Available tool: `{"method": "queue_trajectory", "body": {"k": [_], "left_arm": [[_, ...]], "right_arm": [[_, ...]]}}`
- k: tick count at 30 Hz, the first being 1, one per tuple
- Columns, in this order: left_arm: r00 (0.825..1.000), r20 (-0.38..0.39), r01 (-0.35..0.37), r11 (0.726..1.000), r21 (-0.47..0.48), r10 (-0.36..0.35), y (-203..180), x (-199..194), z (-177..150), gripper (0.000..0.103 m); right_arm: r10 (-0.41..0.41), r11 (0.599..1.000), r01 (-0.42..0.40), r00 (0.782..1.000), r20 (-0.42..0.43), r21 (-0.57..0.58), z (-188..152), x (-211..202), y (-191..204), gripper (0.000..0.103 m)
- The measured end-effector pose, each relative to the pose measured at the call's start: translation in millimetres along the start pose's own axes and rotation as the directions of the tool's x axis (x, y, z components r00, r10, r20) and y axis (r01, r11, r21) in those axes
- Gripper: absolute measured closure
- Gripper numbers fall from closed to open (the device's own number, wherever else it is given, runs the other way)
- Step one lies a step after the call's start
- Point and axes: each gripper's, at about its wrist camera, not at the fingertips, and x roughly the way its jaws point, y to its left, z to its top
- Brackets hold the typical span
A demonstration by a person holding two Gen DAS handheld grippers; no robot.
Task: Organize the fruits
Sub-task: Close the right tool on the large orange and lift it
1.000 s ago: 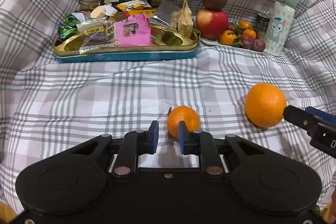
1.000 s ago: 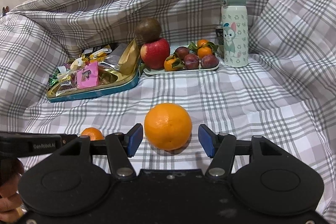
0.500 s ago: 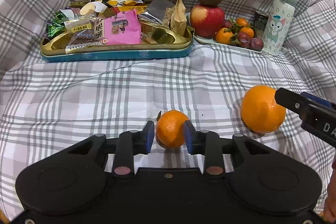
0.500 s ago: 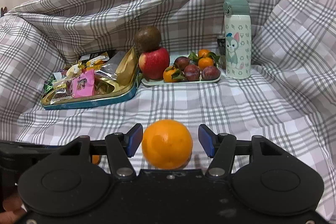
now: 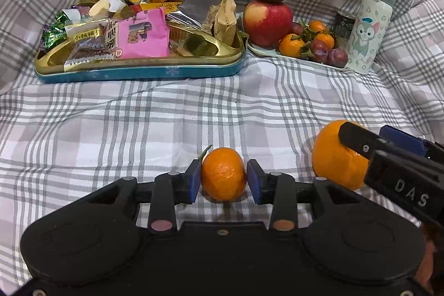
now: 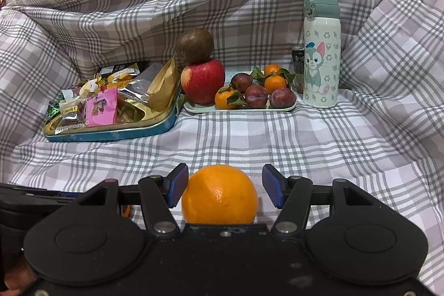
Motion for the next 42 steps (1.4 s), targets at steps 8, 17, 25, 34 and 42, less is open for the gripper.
{"method": "queue_trajectory", "body": {"k": [8, 17, 25, 34, 42], "left_arm": [[1.000, -0.017, -0.019, 1.000, 0.000, 0.019, -3, 15, 5, 0.055], [1.000, -0.013, -0.016, 1.000, -0.006, 0.016, 0, 19, 8, 0.055], [1.000, 0.001, -0.026, 1.000, -0.009, 0.026, 1, 22, 9, 0.055], [1.000, 0.000, -0.018, 0.999, -0.027, 0.018, 4, 24, 11, 0.055], [1.000, -0.002, -0.012, 0.999, -0.042, 0.011, 5, 24, 11, 0.056]], "right_arm": [[0.001, 1.000, -0.001, 1.000, 0.000, -0.029, 0, 15, 2, 0.036], [0.014, 1.000, -0.014, 0.999, -0.034, -0.015, -4, 43, 2, 0.035], [0.041, 0.997, -0.037, 0.997, -0.066, 0.066, -8, 61, -7, 0.032], [0.033, 0.999, -0.032, 0.998, -0.045, 0.029, -12, 64, -2, 0.032], [0.018, 0.998, -0.020, 0.999, -0.032, -0.058, -18, 66, 4, 0.031]]}}
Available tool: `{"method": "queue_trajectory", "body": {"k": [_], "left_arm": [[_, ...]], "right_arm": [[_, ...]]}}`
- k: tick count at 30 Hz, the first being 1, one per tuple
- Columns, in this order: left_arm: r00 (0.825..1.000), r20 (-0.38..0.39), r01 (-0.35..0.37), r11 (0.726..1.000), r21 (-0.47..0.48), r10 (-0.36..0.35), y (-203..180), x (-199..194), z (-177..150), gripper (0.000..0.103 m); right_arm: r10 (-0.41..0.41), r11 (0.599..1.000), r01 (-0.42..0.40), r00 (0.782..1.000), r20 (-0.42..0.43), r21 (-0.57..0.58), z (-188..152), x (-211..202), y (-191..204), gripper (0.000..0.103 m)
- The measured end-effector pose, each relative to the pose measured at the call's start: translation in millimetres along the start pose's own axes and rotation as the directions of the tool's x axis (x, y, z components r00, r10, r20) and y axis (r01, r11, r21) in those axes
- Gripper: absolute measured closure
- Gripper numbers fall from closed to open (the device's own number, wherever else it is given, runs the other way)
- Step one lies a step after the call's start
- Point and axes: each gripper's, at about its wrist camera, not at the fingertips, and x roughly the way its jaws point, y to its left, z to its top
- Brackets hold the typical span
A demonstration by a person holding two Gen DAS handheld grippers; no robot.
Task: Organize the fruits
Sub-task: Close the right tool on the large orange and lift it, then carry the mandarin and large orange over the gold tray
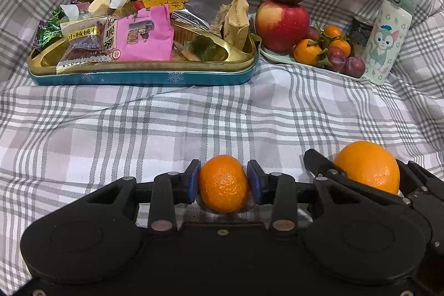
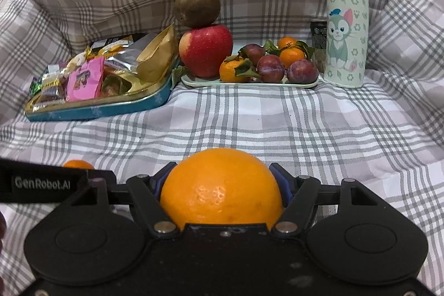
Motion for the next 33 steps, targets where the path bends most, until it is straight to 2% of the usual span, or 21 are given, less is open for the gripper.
{"method": "queue_trajectory", "body": {"k": [6, 15, 27, 33], "left_arm": [[1.000, -0.005, -0.007, 1.000, -0.003, 0.007, -1, -3, -3, 0.057], [1.000, -0.010, -0.012, 1.000, 0.002, 0.012, 4, -28, -11, 0.057], [1.000, -0.008, -0.013, 0.999, 0.043, 0.013, 4, -76, -43, 0.057], [1.000, -0.008, -0.013, 0.998, 0.055, 0.013, 5, -96, -63, 0.057]], "right_arm": [[0.011, 1.000, -0.011, 1.000, 0.000, -0.024, -2, -4, 1, 0.032], [0.028, 1.000, -0.027, 0.998, -0.065, 0.013, -4, -20, -5, 0.032], [0.038, 0.999, -0.035, 0.993, -0.108, 0.026, -19, -54, -5, 0.033], [0.047, 0.999, -0.044, 0.993, -0.104, 0.030, -26, -76, -4, 0.033]]}}
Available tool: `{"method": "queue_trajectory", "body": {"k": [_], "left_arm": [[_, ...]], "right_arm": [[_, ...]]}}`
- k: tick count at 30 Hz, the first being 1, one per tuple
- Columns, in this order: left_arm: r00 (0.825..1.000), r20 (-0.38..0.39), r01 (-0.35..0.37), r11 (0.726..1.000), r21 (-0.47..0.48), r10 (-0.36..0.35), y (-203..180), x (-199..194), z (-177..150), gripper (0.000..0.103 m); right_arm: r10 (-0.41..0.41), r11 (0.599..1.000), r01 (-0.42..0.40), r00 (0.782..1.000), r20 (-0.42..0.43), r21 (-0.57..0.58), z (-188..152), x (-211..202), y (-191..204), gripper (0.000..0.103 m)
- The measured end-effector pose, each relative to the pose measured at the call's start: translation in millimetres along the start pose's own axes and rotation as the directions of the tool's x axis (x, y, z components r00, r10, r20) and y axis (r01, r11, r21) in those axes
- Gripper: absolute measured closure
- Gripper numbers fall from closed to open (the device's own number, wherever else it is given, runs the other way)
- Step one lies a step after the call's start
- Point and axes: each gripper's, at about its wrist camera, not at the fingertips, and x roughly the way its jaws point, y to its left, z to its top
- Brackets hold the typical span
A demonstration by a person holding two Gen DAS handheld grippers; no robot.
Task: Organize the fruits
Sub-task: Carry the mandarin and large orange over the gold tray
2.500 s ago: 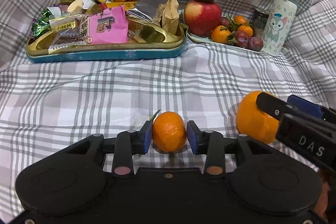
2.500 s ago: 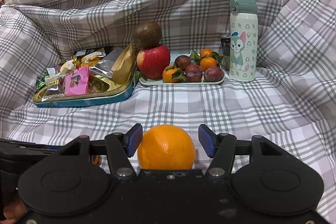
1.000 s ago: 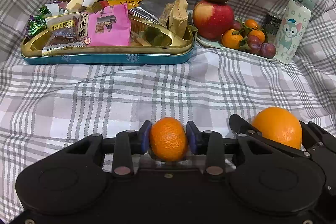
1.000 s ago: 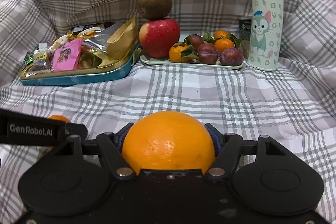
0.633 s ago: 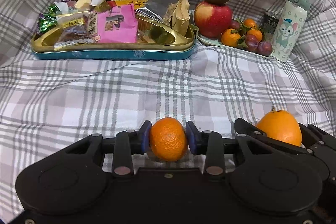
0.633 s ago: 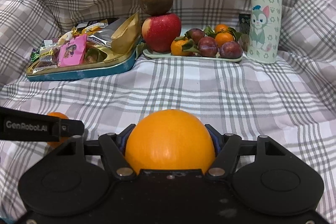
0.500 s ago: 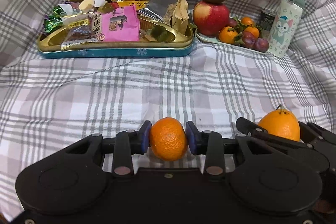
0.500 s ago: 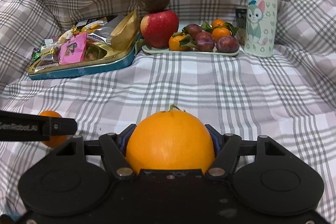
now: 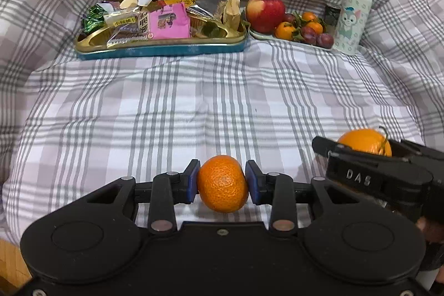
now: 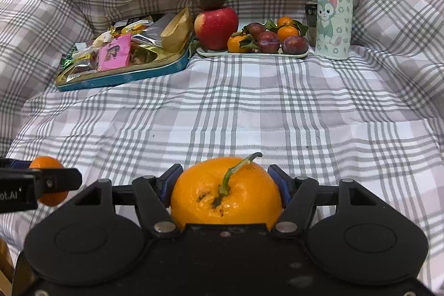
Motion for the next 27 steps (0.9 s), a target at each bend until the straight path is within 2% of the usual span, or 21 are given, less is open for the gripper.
{"method": "queue_trajectory", "body": {"k": [15, 27], "left_arm": [[0.998, -0.066, -0.011, 1.000, 0.027, 0.013, -5, -31, -62, 0.057], [0.998, -0.017, -0.061, 0.998, 0.018, 0.061, -2, -54, -80, 0.059]], "right_arm": [[0.084, 0.996, -0.084, 0.996, 0.008, -0.030, -34, -70, 22, 0.033], [0.103, 0.993, -0.104, 0.994, -0.022, -0.061, -76, -95, 39, 0.033]]}}
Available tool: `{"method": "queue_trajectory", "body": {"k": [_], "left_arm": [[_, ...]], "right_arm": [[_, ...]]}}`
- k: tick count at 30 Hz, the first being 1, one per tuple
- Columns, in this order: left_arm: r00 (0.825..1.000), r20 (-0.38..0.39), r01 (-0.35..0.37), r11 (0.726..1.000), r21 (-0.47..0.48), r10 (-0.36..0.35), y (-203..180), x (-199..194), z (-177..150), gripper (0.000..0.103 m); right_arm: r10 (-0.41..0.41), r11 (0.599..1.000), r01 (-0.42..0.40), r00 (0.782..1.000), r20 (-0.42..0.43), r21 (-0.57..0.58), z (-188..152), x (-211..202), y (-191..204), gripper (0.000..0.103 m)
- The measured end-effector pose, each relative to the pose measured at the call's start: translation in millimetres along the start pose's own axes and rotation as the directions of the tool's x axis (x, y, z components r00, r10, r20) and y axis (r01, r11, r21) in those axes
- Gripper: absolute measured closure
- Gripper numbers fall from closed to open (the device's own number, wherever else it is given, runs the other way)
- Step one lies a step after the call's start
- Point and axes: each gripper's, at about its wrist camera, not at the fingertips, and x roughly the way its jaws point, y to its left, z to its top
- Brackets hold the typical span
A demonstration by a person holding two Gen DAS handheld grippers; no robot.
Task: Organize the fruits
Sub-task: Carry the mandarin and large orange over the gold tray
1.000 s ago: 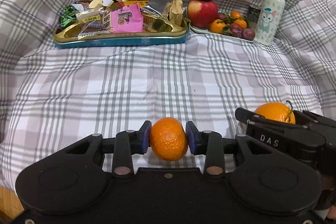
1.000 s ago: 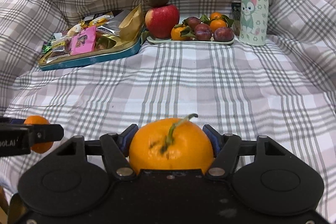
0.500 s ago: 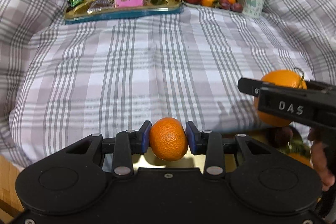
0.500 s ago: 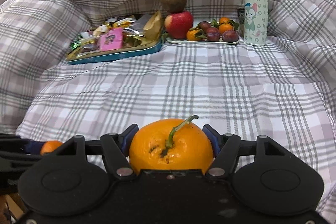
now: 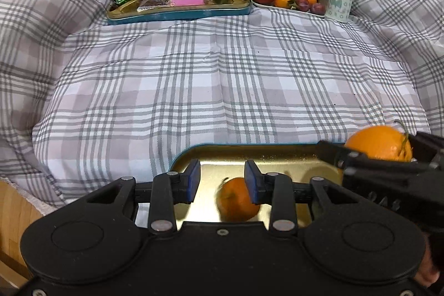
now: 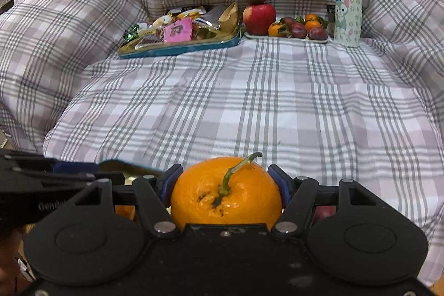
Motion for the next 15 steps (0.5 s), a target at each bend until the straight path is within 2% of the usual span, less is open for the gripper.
{"method": "queue_trajectory", "body": {"k": [10, 15], "left_arm": [[1.000, -0.010, -0.027, 0.999, -0.025, 0.027, -5, -12, -24, 0.059], [0.999, -0.009, -0.038, 0.998, -0.052, 0.038, -5, -18, -31, 0.059]], "right_arm": [[-0.013, 0.999, 0.010, 0.998, -0.058, -0.049, -30, 8, 11, 0.033], [-0.041, 0.998, 0.038, 0.997, -0.059, -0.055, -36, 6, 9, 0.032]]}}
